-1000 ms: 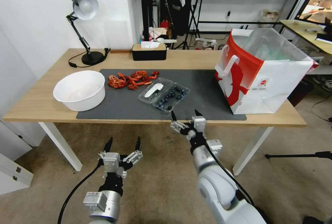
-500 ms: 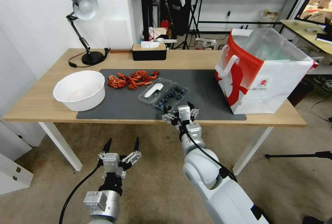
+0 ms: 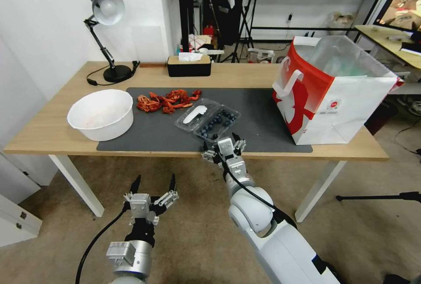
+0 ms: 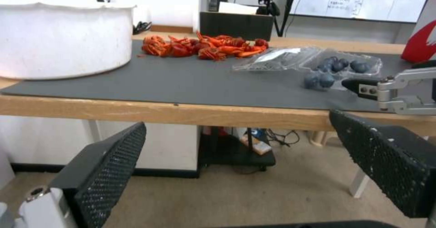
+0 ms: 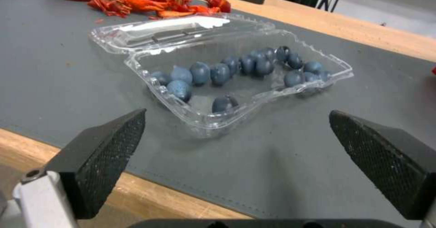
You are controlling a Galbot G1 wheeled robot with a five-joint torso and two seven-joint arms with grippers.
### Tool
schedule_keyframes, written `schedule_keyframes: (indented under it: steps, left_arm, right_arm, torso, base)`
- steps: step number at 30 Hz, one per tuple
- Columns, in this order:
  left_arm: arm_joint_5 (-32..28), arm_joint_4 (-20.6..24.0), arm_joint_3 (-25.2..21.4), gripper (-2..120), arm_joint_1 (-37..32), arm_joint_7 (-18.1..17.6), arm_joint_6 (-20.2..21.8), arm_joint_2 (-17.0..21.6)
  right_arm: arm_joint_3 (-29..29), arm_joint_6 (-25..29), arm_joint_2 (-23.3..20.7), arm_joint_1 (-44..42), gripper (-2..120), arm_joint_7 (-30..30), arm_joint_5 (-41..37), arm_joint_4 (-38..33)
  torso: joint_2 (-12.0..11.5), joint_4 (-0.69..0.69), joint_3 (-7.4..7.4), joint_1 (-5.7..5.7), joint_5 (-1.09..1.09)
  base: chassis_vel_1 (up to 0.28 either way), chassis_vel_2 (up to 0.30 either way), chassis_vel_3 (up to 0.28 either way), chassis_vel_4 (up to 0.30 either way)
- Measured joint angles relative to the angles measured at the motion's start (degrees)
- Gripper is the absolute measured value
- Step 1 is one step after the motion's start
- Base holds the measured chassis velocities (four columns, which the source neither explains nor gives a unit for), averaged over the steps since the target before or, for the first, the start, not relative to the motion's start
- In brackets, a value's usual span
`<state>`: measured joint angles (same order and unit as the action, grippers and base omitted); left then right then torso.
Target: Close the takeout container lid, then place the container into the takeout bag.
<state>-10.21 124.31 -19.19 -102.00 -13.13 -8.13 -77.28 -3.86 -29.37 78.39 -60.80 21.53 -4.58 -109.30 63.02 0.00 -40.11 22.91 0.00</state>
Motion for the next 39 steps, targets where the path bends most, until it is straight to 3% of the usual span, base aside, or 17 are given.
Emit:
schedule_keyframes:
  steps: [39]
  left_arm:
    - [-0.2, -2.4, 0.5, 100, 0.1, -0.8, -1.6, 0.0]
  right_arm:
    - [2.9, 1.4, 0.5, 0.4, 100, 2.3, -2.7, 2.0]
  torso:
    - [0.0, 0.00, 0.00, 0.01, 0.00]
  base:
    - [0.000, 0.000, 0.000, 0.000]
